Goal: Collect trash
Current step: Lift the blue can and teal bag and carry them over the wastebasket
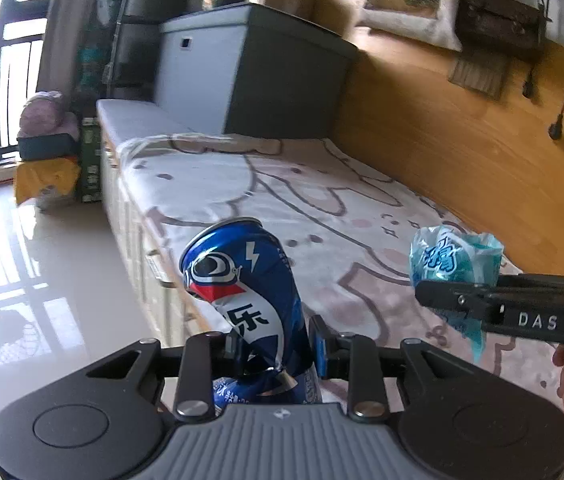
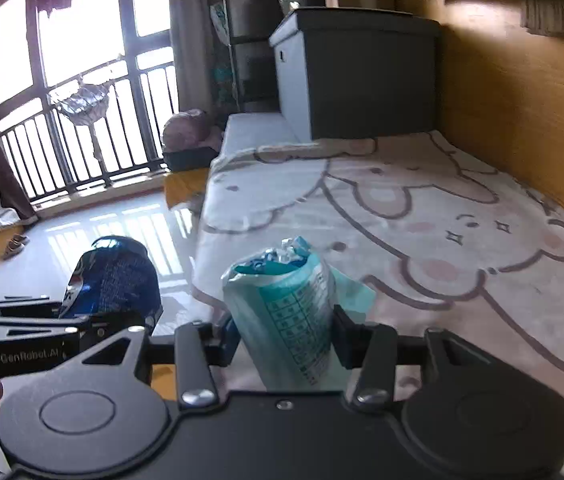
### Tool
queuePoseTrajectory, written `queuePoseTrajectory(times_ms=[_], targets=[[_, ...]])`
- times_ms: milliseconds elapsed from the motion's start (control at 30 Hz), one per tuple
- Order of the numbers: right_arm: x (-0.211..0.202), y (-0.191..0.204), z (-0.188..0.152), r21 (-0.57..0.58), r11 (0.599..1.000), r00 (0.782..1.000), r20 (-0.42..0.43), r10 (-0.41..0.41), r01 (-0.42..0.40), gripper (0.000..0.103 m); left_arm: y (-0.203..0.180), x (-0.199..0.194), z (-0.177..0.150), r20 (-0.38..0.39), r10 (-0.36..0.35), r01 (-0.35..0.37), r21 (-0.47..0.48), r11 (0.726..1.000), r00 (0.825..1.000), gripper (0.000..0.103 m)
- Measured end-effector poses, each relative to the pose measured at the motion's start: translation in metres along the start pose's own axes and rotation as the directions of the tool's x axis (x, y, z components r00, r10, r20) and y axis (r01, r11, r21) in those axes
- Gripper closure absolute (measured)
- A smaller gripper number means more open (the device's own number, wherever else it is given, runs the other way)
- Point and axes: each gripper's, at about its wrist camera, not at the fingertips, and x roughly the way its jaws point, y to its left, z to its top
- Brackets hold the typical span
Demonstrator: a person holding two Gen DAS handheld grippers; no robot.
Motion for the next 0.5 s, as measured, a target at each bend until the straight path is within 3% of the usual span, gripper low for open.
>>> queuePoseTrajectory(times_ms=[500], targets=[[0.044, 0.085, 0.006, -0.025, 0.991, 0.99, -0.058, 0.129, -0.13, 0.056, 0.082, -0.049, -0.011, -0.016, 0.153, -0.154, -0.078, 0.985, 0.988, 0.071]])
